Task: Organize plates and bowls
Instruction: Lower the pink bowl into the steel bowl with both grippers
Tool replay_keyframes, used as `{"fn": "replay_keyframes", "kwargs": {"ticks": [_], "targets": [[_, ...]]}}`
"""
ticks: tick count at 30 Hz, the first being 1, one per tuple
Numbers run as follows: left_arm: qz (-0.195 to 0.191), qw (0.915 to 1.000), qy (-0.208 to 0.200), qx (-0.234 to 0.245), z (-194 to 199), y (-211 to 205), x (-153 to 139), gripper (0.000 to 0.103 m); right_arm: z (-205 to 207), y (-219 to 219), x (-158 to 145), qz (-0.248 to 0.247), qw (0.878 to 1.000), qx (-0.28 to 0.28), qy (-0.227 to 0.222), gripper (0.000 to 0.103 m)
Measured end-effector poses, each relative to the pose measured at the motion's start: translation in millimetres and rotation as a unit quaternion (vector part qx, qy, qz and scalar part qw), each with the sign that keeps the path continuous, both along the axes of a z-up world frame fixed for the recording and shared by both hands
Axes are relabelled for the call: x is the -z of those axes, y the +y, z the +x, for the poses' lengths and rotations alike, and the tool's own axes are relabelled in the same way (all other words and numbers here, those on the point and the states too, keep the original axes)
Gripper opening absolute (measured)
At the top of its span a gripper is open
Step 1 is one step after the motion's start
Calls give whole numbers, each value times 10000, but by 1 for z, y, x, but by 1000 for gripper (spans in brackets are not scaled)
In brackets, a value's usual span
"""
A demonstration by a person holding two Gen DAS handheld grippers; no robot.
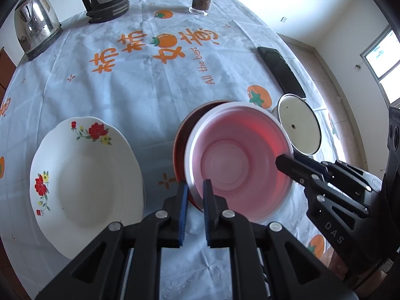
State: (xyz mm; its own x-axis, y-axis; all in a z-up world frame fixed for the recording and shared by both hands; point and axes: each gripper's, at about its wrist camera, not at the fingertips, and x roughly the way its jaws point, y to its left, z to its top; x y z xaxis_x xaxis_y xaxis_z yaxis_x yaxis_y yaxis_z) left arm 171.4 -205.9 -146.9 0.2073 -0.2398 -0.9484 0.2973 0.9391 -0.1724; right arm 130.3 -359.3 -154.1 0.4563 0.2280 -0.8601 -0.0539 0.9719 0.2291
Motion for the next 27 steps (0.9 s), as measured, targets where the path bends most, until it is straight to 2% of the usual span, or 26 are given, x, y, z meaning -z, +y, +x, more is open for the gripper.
{"fn": "replay_keyframes", "kwargs": {"ticks": [27], "targets": [[-4,10000,-3,13,1,1,-1,10,0,-1,0,-71,10000,22,-57,12]]}}
